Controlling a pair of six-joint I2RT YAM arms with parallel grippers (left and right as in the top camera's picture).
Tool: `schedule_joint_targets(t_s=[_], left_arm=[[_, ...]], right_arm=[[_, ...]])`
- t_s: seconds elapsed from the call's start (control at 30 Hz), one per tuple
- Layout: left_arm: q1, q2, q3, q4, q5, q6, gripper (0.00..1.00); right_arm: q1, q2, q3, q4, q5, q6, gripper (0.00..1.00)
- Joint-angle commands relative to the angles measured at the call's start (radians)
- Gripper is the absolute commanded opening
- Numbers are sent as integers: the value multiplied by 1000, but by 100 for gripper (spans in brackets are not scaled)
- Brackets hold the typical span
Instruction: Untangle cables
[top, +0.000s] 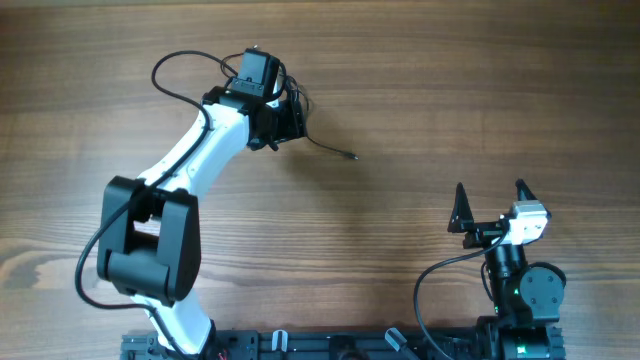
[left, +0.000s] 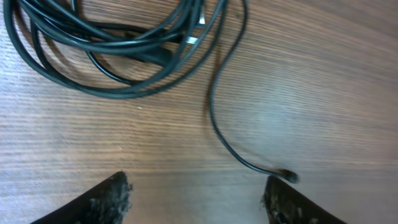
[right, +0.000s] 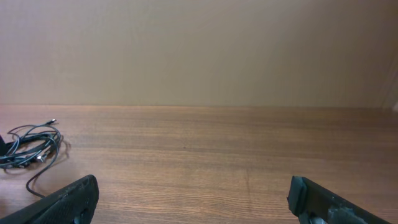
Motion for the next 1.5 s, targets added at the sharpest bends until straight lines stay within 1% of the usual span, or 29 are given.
schedule_joint_targets(t_s=[0.0,0.1,0.2,0.27,0.33,0.4,0.43,0.53,0.73,0.8,0.87,0.97,1.03,1.23,1.3,1.47], left_arm=[[3,34,3,38,-141,-51,69],[16,34,3,116,-148,-55,60],[20,37,3,171,-174,-55,41],[19,45,3,175,-214,-84,39],[19,65,3,167,-269,-149,47],[20,85,3,161,-303,-180,59],[21,97,3,160,-318,-192,62],[31,119,3,159,-320,-230,64],[63,125,3,154,-312,-234,65],[80,125,3,140,-312,-234,68],[105,126,3,135,-312,-235,69],[147,126,3,142,-302,-274,73],[177,126,3,154,-257,-282,74],[280,126,3,201,31,-282,79],[301,126,3,200,95,-276,79],[325,126,3,195,254,-164,84]], right_arm=[[6,-8,-1,3,17,12,100],[6,-8,-1,3,17,13,100],[6,-8,-1,3,17,13,99],[6,-8,-1,3,17,12,100],[6,-8,-1,3,17,12,100],[6,-8,-1,3,17,12,100],[6,-8,-1,3,17,12,100],[6,-8,-1,3,17,12,100],[6,-8,-1,3,17,12,100],[6,-8,-1,3,17,12,100],[6,-8,-1,3,17,12,100],[6,-8,-1,3,17,12,100],[6,-8,-1,3,17,13,100],[6,-8,-1,3,17,12,100],[6,-8,-1,3,17,13,100],[6,-8,-1,3,17,13,100]])
